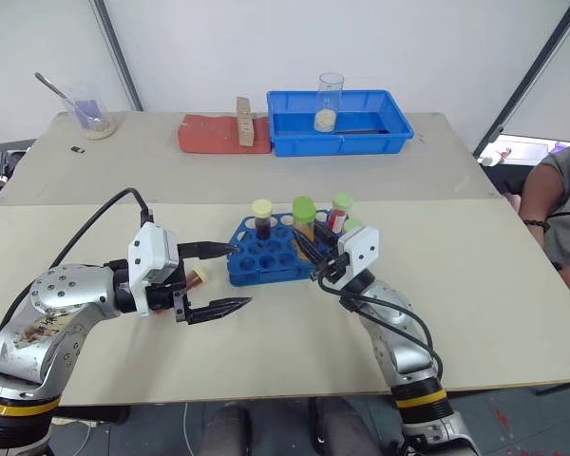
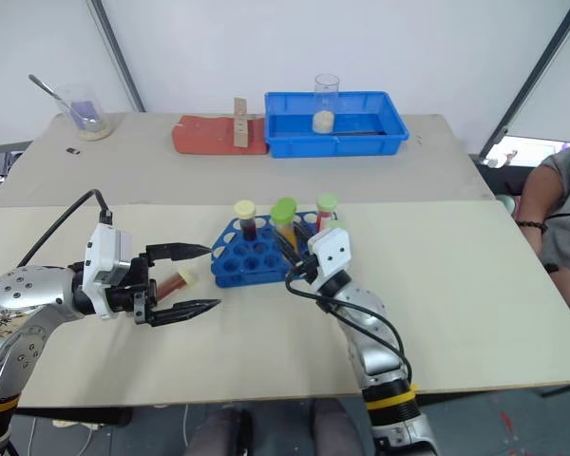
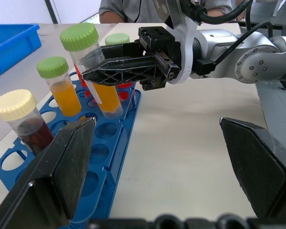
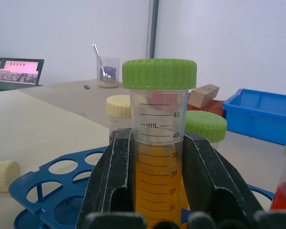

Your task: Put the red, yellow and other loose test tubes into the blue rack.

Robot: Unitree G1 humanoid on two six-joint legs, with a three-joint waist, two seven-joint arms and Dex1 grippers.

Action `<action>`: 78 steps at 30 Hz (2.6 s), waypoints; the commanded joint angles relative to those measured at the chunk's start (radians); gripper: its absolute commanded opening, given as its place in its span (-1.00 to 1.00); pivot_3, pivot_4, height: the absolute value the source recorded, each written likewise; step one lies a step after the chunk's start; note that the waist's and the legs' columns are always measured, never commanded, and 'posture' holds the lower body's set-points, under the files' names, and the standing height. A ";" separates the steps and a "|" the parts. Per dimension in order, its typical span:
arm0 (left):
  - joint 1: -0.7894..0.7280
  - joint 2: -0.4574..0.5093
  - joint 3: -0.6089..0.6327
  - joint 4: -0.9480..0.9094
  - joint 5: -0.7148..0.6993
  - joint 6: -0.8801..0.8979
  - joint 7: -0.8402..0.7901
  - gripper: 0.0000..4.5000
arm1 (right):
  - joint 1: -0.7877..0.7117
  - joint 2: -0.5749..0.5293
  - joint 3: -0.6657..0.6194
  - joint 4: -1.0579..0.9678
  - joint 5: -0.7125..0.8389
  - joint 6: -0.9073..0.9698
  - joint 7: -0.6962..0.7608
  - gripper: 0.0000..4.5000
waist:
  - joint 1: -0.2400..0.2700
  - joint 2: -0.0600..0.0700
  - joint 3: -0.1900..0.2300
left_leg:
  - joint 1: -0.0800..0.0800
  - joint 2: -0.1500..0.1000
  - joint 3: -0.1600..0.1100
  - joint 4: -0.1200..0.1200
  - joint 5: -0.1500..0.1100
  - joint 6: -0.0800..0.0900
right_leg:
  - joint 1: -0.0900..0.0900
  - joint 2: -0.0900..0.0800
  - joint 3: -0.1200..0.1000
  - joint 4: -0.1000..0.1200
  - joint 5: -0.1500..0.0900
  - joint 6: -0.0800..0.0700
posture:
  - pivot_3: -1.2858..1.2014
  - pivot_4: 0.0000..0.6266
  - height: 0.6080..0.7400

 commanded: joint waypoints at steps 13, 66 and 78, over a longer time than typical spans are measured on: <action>-0.012 -0.013 0.012 -0.034 -0.034 0.014 0.047 1.00 | 0.062 -0.031 0.004 -0.078 0.059 0.035 0.057 0.82 | 0.000 0.000 0.000 | 0.000 0.000 0.000 0.000 0.000 0.000 | 0.000 0.000 0.000 0.000 0.000 0.000 | 0.03 -0.52 0.83; -0.754 0.243 -0.722 0.486 0.504 0.628 -0.210 1.00 | -0.067 -0.669 -0.050 -0.624 0.565 0.735 0.557 0.98 | 0.031 -0.002 0.002 | -0.002 -0.001 0.000 0.002 -0.003 0.004 | -0.001 0.001 0.000 0.001 -0.003 0.002 | 0.03 -0.52 0.83; -0.784 0.217 -0.798 0.518 0.558 0.632 -0.263 1.00 | -0.066 -0.653 -0.060 -0.657 0.618 0.757 0.504 0.98 | 0.030 -0.002 0.002 | -0.002 -0.001 -0.001 0.002 -0.003 0.004 | -0.001 0.001 0.000 0.002 -0.003 0.003 | 0.03 -0.52 0.83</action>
